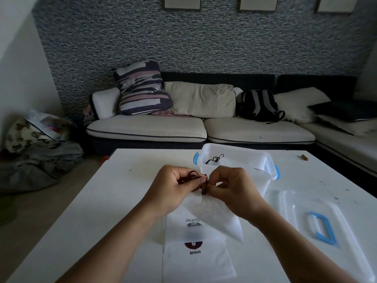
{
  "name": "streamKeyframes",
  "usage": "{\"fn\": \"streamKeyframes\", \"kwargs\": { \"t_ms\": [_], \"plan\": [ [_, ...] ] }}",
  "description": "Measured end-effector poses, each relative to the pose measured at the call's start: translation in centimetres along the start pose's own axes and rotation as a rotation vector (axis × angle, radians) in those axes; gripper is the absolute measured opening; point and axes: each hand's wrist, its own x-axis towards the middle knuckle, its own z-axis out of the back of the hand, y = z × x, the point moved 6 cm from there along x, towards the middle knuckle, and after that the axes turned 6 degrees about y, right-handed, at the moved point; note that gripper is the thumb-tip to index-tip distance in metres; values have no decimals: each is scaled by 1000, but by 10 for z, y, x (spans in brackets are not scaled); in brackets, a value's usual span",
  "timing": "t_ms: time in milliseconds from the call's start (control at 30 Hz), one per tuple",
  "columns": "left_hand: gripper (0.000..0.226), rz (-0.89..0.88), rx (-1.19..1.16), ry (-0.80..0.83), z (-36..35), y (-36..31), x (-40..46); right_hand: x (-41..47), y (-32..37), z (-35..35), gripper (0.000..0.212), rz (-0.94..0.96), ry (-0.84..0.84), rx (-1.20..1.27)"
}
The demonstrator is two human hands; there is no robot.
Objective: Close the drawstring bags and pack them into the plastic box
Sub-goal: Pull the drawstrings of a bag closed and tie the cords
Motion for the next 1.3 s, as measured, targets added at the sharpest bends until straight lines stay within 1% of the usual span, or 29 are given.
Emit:
{"fn": "streamKeyframes", "kwargs": {
  "t_ms": [167, 267, 333, 400, 433, 500, 567, 633, 700, 767, 800, 867, 967, 1067, 1200, 1267, 1300],
  "plan": [
    [10, -21, 33, 18, 4, -1, 2, 2, 3, -1, 22, 43, 9, -44],
    [9, -16, 34, 45, 5, -2, 3, 4, 9, -2, 12, 109, 51, -119],
    [9, 4, 12, 66, 3, -1, 2, 4, 10, -1, 13, 99, 67, -151],
    [10, 30, -30, 82, 1, 1, 2, 3, 10, -2, 18, 64, 85, -170],
    [10, 43, -45, 86, 1, 2, 2, 2, 10, -2, 25, 50, 78, -193],
    [10, 59, -71, 91, -1, 4, 2, 2, 12, -4, 41, 46, 32, -244],
    [10, 62, -80, 89, -2, 5, 3, 3, 16, -5, 48, 58, -20, -296],
    [10, 60, -68, 85, -5, 5, 3, 4, 17, -5, 47, 43, -60, -353],
    [10, 58, -56, 72, -5, 6, 2, 6, 14, -7, 35, -14, -63, -364],
    [10, 59, -62, 61, -3, 7, 2, 6, 8, -13, 18, -92, 28, -266],
    [11, 53, -64, 57, -3, 6, 1, 6, 6, -16, 15, -120, 80, -194],
    [12, 32, -49, 59, -2, 3, 1, 4, 3, -16, 13, -165, 146, -56],
    [15, 12, -33, 82, -4, -2, -1, -2, -2, -15, 8, -236, 242, 246],
    [10, 21, -52, 97, -5, -4, -2, -7, -5, -14, 8, -271, 303, 419],
    [8, 22, -108, 114, -5, -8, -4, -9, -4, -14, 22, -290, 367, 443],
    [19, 26, -165, 104, -4, -8, -4, -9, -3, -15, 23, -290, 375, 451],
    [24, 33, -192, 101, -4, -9, -4, -9, -2, -15, 20, -283, 371, 459]
  ]
}}
